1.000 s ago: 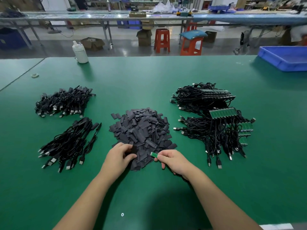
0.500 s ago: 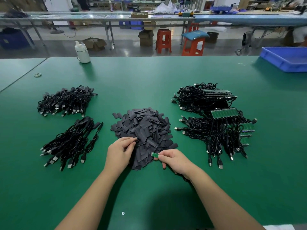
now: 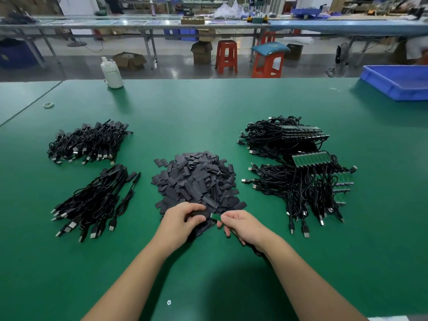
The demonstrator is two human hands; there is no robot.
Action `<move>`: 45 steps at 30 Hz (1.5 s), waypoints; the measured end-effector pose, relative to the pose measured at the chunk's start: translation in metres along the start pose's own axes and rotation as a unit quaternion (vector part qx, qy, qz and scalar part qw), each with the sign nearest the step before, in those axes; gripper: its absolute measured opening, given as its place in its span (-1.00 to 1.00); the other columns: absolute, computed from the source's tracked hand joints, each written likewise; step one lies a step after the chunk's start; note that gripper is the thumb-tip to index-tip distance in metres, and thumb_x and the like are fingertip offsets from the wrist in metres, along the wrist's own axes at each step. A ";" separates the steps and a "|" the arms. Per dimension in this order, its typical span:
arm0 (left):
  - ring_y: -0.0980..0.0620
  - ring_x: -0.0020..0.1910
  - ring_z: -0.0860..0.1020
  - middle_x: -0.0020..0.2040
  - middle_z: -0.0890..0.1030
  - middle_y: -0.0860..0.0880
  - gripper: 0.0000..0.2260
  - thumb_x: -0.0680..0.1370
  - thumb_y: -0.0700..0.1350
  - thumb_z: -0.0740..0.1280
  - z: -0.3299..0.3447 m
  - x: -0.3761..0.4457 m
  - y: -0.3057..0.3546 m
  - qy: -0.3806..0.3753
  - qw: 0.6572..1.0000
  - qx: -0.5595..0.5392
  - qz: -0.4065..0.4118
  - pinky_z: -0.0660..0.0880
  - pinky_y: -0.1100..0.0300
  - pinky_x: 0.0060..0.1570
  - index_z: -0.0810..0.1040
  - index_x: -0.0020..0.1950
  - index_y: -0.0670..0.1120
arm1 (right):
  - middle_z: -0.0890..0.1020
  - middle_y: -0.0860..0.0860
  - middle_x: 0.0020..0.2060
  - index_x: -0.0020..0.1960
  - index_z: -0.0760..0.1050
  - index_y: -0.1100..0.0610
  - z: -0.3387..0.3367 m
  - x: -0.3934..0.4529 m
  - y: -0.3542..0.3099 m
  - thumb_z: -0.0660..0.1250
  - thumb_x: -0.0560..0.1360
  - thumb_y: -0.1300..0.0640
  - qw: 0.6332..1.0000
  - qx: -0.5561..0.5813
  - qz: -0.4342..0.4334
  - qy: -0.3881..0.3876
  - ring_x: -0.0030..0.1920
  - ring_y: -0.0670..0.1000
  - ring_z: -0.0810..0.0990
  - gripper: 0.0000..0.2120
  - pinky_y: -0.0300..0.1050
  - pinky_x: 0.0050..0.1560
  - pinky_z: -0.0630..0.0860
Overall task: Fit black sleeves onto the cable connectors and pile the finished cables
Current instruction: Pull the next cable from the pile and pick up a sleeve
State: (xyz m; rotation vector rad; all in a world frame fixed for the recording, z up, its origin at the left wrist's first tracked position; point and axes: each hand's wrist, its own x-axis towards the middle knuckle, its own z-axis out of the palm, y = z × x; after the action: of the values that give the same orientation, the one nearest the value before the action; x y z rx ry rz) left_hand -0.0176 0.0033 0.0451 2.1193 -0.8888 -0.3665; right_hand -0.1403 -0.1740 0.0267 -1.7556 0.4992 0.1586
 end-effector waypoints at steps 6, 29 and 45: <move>0.31 -0.04 0.56 -0.10 0.65 0.20 -0.82 0.49 -0.08 0.48 -0.001 -0.001 -0.003 0.018 1.000 -0.018 0.011 0.35 0.54 -0.07 0.66 -0.01 0.20 | 0.58 -0.04 -0.36 -0.07 0.60 0.09 -0.002 0.000 -0.002 0.17 0.67 0.01 1.000 0.008 0.006 -0.013 -0.57 -0.13 0.27 -0.71 -0.26 -0.57 0.25; 0.22 -0.53 0.36 -0.47 0.57 0.07 -0.69 0.64 0.03 0.25 0.017 -0.011 0.008 -0.040 0.994 -0.080 -0.065 0.27 0.35 -0.44 0.59 -0.28 0.05 | 0.48 -0.13 -0.45 -0.03 0.64 0.13 0.001 0.001 -0.007 0.46 0.52 0.00 0.995 0.094 -0.008 0.038 -0.54 -0.11 0.20 -0.81 -0.25 -0.55 0.16; 0.20 -0.44 0.35 -0.39 0.57 0.12 -0.85 0.57 0.01 0.38 0.021 -0.010 0.021 -0.018 0.990 -0.132 -0.047 0.32 0.27 -0.36 0.61 -0.21 0.14 | 0.64 -0.13 -0.37 -0.16 0.61 0.09 0.012 -0.006 -0.019 0.42 0.55 0.11 0.990 0.069 -0.057 0.108 -0.36 -0.22 0.52 -0.87 -0.39 -0.29 0.41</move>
State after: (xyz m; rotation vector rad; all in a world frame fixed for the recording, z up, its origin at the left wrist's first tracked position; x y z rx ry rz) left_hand -0.0450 -0.0104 0.0473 1.9179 -0.7187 -0.5418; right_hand -0.1363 -0.1575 0.0427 -1.6678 0.5517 -0.1456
